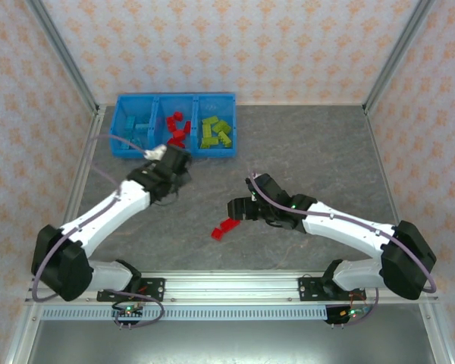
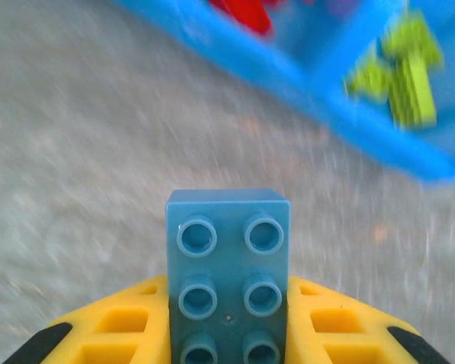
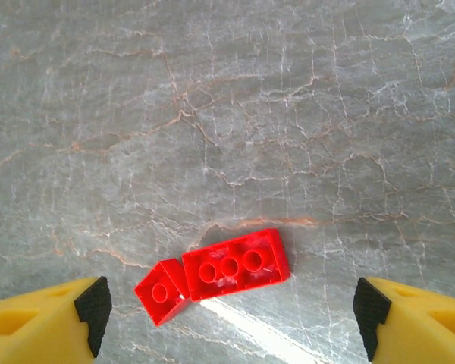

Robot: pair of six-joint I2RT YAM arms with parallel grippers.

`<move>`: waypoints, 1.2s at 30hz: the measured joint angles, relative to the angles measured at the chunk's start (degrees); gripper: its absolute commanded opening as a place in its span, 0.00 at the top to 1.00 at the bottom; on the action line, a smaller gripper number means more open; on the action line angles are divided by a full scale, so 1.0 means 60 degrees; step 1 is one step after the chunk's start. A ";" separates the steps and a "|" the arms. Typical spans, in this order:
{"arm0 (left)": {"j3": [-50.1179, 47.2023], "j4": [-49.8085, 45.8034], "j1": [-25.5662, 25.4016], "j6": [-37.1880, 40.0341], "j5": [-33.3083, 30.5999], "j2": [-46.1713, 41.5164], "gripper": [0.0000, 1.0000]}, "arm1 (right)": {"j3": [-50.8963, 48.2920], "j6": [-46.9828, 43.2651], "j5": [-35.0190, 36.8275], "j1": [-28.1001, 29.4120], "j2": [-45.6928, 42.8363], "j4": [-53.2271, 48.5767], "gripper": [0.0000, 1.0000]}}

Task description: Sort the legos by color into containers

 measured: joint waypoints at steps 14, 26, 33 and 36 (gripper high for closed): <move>0.6918 -0.0543 0.4269 0.2459 -0.0160 0.6098 0.75 | 0.0007 0.0062 0.0280 0.0000 0.0321 0.0138 0.14; 1.0856 -0.2517 0.4812 0.2969 0.0820 0.8954 0.34 | 0.0007 0.0091 0.0368 0.0000 -0.0164 -0.0073 0.14; 0.7147 -0.1989 0.4809 0.2656 0.1395 0.5475 0.41 | 0.0007 0.0135 0.0433 0.0000 -0.0182 -0.0171 0.14; 0.5013 -0.1519 0.4546 0.2499 0.1734 0.2885 0.43 | 0.0007 0.0175 0.0470 0.0000 -0.0058 -0.0186 0.13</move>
